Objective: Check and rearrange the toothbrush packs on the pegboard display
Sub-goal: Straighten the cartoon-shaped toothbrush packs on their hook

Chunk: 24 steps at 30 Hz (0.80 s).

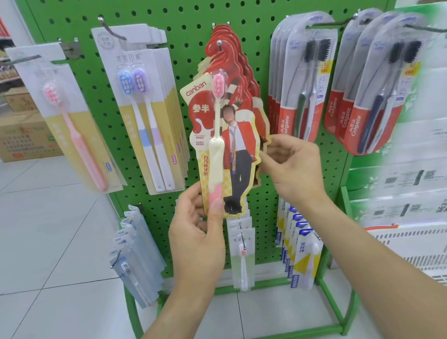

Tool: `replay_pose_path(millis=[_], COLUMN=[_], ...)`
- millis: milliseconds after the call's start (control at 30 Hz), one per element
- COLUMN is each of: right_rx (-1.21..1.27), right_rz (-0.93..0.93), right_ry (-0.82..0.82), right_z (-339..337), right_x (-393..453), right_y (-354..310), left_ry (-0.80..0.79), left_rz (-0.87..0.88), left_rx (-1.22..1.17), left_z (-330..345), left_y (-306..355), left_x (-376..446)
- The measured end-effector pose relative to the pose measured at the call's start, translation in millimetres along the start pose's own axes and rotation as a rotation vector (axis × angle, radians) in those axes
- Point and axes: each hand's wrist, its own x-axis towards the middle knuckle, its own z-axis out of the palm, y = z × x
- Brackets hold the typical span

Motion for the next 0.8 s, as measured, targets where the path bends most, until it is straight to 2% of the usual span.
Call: replay_pose_path(millis=[233, 367, 467, 567, 633, 700, 800], right_rx=[0.168, 0.088, 0.031, -0.009, -0.043, -0.021, 0.021], right_rz=[-0.009, 0.07, 0.108, 0.09, 0.071, 0.09, 0.148], right_ry=[0.202, 0.209, 0.132, 0.035, -0.001, -0.071, -0.273], right_z=[-13.5, -31.4, -49.1, -67.3, -79.7, -89.8, -98.2], right_x=[3.4, -19.0, -34.8, -40.2, -44.6, -50.1, -59.9], right_y=[-14.5, -3.0, 0.6, -1.5, -2.7, -6.5, -13.2], left_ry=[0.018, 0.03, 0.1, 0.188, 0.138, 0.035, -0.131], left_rz=[0.004, 0.011, 0.068, 0.22, 0.282, 0.25, 0.178], left_rx=[-0.001, 0.078, 0.216, 0.24, 0.215, 0.165, 0.149], left_z=[2.6, 2.2, -0.5, -3.9, -5.1, -4.5, -2.5], left_y=[-0.1, -2.7, -4.7, -1.9, 1.7, 4.0, 5.1], left_x=[0.6, -0.3, -6.0, -14.1, -21.0, -29.1, -41.2])
